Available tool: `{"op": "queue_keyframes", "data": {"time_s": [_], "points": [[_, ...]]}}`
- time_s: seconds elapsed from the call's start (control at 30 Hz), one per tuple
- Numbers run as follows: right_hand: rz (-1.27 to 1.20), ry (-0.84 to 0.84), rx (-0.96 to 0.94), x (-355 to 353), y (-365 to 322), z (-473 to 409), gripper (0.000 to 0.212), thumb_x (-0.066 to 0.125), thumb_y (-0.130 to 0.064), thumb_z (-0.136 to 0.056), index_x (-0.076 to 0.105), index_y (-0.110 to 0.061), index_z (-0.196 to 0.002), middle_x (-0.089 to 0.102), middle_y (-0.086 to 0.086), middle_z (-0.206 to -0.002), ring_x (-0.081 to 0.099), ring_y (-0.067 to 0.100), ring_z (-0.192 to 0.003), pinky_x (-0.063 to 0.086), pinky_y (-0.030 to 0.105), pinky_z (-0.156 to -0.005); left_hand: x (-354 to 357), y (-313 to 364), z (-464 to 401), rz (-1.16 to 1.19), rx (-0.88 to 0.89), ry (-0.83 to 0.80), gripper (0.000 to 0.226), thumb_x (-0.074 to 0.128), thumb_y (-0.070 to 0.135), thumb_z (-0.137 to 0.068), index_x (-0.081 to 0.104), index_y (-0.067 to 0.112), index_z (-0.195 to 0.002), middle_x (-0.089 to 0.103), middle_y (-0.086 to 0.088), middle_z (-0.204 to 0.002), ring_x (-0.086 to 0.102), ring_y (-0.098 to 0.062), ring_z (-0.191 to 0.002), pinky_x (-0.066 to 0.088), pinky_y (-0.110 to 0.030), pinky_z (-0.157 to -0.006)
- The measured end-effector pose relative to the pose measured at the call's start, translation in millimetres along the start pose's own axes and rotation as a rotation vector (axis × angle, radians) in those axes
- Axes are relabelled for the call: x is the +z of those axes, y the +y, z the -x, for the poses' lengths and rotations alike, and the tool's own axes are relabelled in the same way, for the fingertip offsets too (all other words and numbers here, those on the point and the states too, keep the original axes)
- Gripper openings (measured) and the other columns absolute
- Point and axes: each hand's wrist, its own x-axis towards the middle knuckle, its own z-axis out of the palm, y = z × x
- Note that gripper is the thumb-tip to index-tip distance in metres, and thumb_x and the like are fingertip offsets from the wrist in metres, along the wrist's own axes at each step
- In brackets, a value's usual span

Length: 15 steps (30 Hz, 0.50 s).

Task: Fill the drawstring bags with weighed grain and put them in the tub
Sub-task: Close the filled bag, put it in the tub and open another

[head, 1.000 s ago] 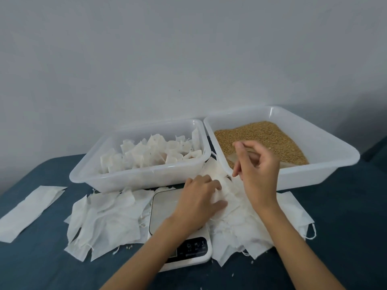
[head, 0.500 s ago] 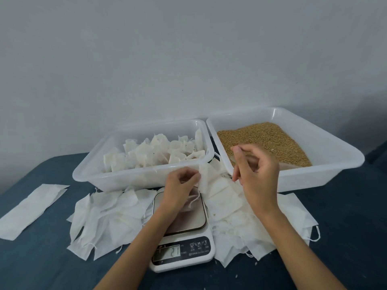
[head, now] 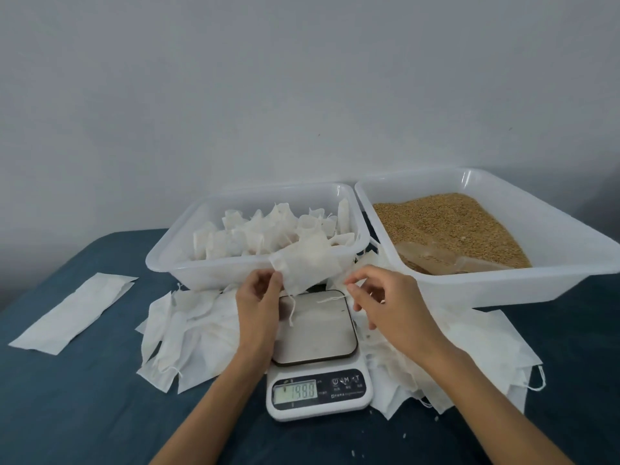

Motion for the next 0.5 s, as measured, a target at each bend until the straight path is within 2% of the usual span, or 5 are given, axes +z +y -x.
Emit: {"op": "queue_keyframes", "data": {"time_s": [0.13,0.23,0.33,0.43,0.5], "points": [[0.202,-0.119,0.057,6,11,0,0.012,0.066,-0.031,-0.097,0.073,-0.036,-0.106,0.071,-0.014,-0.083,0.061,-0.002,-0.064,0.053,0.022,-0.067,3,4,5,-0.008,0.018,-0.029,0.012,0.061,0.014,-0.105,0.066,0.007,-0.097,0.059,0.001,-0.065,0.055,-0.031,-0.062,0.047,-0.038,-0.052],[0.355,-0.217,0.003,7,9,1,0.022,0.060,-0.037,-0.100,0.075,-0.034,-0.115,0.074,-0.017,-0.099,0.056,-0.008,-0.072,0.049,0.020,-0.075,3,10,5,-0.047,0.087,-0.022,0.010,0.062,0.016,-0.105,0.067,0.009,-0.098,0.064,0.000,-0.075,0.060,-0.027,-0.071,0.054,-0.048,-0.066],[0.540,-0.157,0.012,-1,10,0,0.031,0.055,-0.038,-0.101,0.078,-0.023,-0.087,0.071,-0.007,-0.072,0.058,0.008,-0.059,0.054,0.033,-0.067,0,15,4,-0.096,0.196,-0.048,0.010,0.062,0.013,-0.104,0.068,0.014,-0.096,0.066,0.009,-0.077,0.061,-0.009,-0.074,0.054,-0.027,-0.075],[0.444,-0.080,-0.048,-5,5,2,0.016,0.064,-0.035,-0.098,0.078,-0.028,-0.097,0.071,-0.014,-0.084,0.061,0.003,-0.068,0.054,0.028,-0.071,4,17,7,-0.103,0.225,-0.117,0.011,0.061,0.010,-0.105,0.066,0.012,-0.095,0.062,0.011,-0.068,0.057,-0.008,-0.062,0.050,-0.018,-0.065],[0.282,-0.152,-0.087,0,-1,3,0.009,0.068,-0.033,-0.095,0.077,-0.030,-0.096,0.066,-0.018,-0.087,0.062,0.004,-0.074,0.051,0.022,-0.071,5,16,7,-0.099,0.236,-0.125,0.010,0.061,0.010,-0.105,0.065,0.010,-0.095,0.062,0.011,-0.067,0.056,-0.009,-0.059,0.049,-0.018,-0.063]]}}
